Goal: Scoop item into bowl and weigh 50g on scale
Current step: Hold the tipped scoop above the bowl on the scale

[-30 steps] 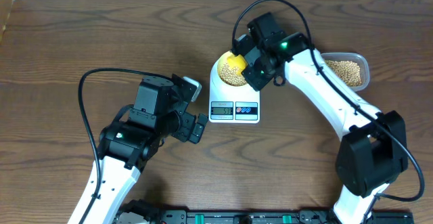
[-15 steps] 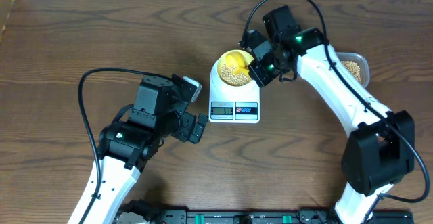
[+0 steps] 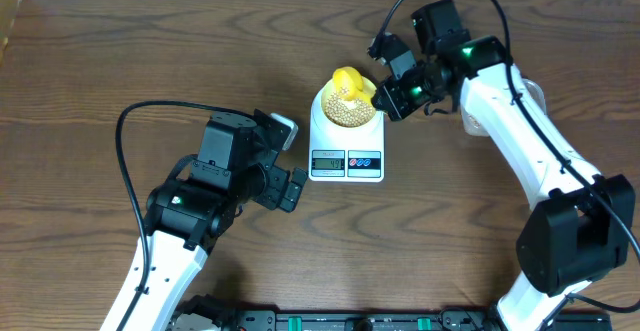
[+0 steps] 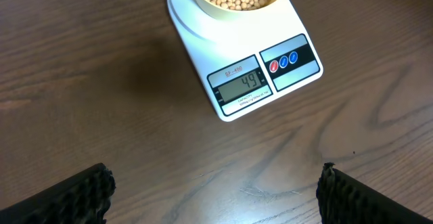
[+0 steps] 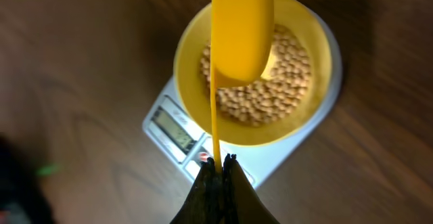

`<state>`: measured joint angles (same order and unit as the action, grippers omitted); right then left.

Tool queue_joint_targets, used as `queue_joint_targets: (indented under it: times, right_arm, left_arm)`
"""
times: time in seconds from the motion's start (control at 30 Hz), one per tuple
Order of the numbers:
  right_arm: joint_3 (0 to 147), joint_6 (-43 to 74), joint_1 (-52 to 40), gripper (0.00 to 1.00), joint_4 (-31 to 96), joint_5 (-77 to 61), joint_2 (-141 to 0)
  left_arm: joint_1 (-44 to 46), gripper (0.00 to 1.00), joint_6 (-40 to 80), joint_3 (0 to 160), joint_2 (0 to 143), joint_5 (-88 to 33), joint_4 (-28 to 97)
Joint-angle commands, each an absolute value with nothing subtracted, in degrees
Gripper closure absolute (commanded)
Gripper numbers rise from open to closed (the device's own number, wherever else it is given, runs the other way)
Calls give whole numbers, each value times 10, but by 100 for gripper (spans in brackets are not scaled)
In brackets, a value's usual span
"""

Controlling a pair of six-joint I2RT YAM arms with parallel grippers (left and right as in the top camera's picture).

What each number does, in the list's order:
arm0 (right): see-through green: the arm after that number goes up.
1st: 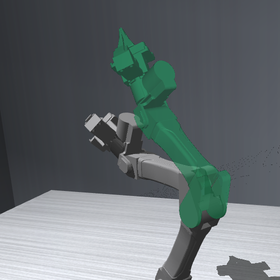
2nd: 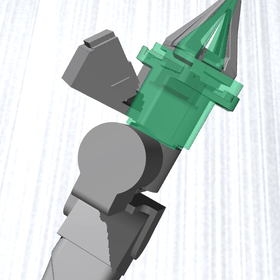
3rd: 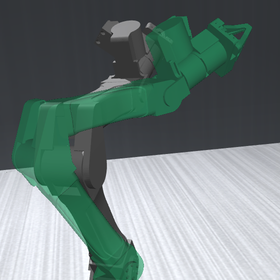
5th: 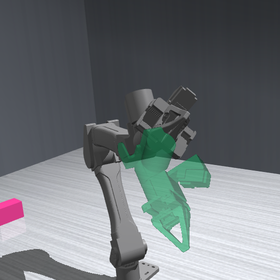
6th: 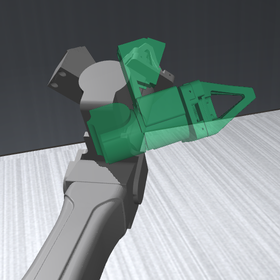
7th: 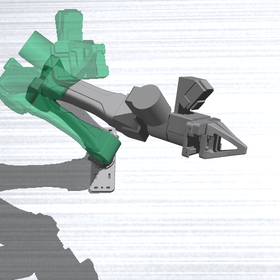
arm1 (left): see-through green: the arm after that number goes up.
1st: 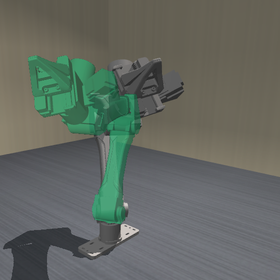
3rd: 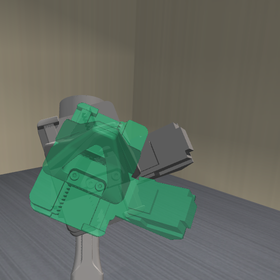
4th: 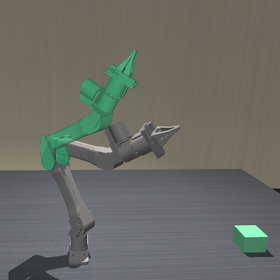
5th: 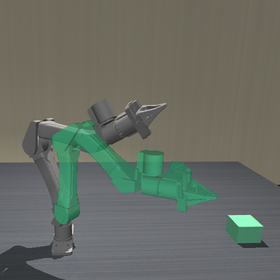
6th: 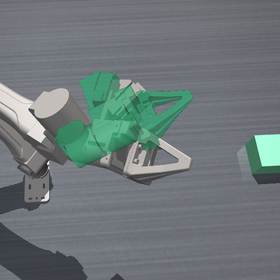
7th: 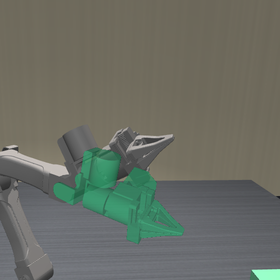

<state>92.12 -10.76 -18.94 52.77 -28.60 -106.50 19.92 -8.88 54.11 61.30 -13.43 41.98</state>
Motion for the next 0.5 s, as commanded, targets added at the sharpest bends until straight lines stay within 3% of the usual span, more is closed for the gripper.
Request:
queue_joint_targets:
  times: [0.0, 0.47]
  right_arm:
    - [926, -92, -172, 99, 534, -364, -1048]
    - [926, -92, -100, 99, 560, -414, -1039]
  left_arm:
    - [197, 2, -90, 542, 614, -139, 420]
    - [197, 2, -90, 542, 614, -139, 420]
